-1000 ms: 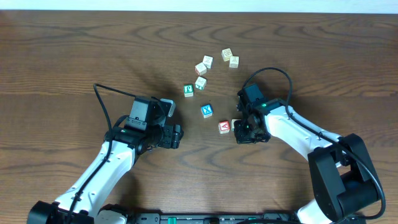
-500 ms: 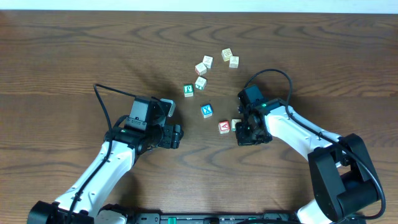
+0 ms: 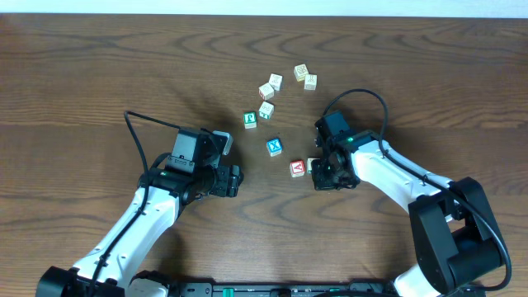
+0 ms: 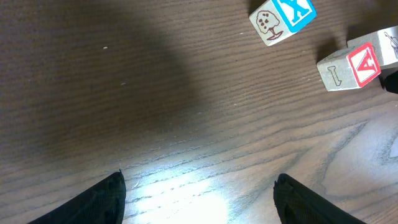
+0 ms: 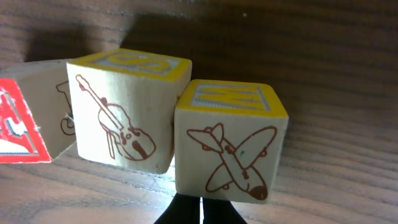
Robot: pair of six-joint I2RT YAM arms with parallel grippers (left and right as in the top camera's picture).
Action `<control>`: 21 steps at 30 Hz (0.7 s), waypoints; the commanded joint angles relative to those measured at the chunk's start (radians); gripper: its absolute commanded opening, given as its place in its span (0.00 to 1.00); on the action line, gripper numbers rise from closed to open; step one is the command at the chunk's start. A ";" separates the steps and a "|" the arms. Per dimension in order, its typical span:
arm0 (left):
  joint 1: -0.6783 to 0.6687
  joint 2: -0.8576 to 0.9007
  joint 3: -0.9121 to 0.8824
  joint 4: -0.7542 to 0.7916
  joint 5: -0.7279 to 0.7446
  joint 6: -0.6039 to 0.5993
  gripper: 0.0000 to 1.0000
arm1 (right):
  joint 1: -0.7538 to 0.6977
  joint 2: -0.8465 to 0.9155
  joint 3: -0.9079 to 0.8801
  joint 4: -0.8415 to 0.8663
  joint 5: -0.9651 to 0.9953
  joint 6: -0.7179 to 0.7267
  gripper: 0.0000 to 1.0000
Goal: Lift 3 blocks
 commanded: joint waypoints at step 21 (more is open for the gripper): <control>-0.003 -0.006 0.010 -0.002 0.001 -0.005 0.77 | 0.003 -0.011 0.000 -0.074 0.032 0.025 0.01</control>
